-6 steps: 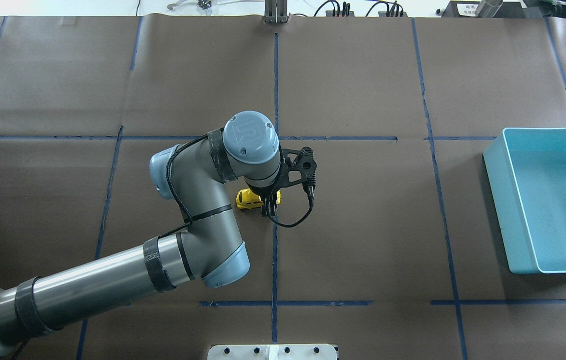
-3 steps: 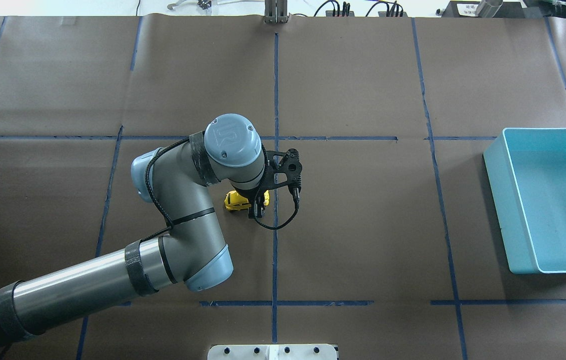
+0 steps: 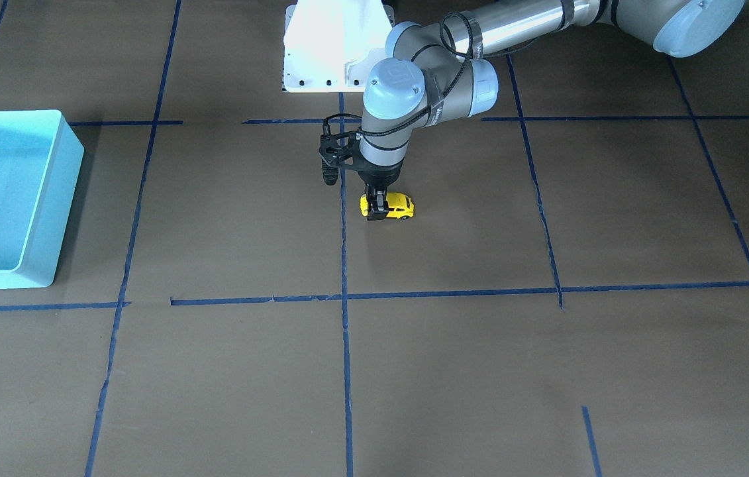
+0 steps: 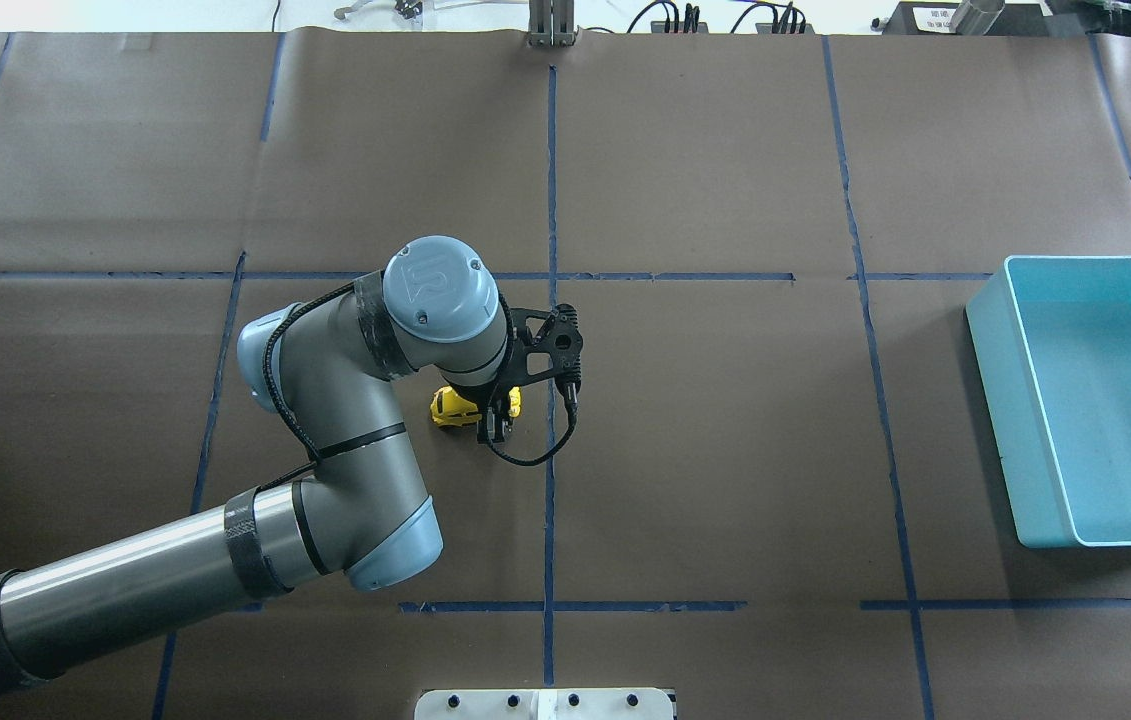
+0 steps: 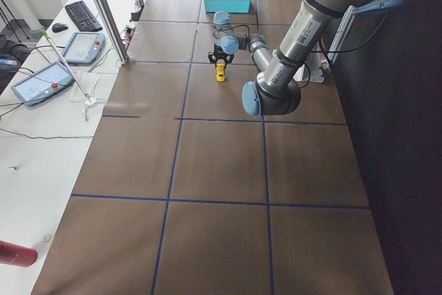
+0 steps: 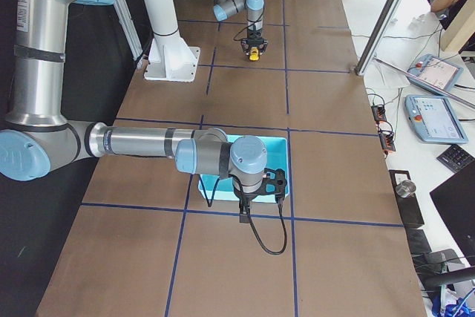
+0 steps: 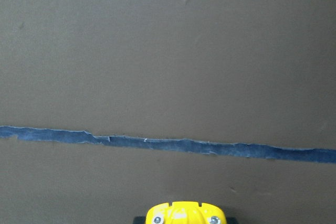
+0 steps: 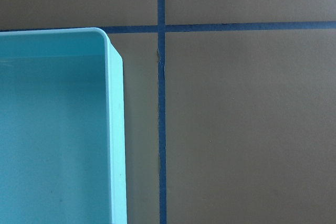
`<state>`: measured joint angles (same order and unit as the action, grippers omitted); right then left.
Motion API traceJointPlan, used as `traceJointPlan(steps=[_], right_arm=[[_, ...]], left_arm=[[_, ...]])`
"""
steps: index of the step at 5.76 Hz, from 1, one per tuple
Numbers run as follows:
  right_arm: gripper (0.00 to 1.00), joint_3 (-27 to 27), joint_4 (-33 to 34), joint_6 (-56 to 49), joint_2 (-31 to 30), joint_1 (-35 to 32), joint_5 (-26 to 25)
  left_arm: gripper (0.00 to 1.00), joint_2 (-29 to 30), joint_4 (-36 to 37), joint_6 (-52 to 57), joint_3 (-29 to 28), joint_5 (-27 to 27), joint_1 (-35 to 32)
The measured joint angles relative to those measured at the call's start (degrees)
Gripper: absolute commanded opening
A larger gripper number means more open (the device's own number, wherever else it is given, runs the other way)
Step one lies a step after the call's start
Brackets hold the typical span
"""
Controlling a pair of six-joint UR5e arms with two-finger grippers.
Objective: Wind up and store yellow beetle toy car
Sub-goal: 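Keep dragging the pressed car backward with the left gripper, then drag the car farther back along the table with the left gripper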
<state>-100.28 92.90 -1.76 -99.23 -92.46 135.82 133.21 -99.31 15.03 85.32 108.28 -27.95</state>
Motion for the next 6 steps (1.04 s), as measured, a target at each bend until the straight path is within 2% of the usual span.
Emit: traceJointPlan(steps=[6], right_arm=[[1.00,0.0,0.0,0.0,0.0,0.0,0.4]], left_arm=[[0.00,-3.4,-0.4,0.1,2.8,0.0,0.0]])
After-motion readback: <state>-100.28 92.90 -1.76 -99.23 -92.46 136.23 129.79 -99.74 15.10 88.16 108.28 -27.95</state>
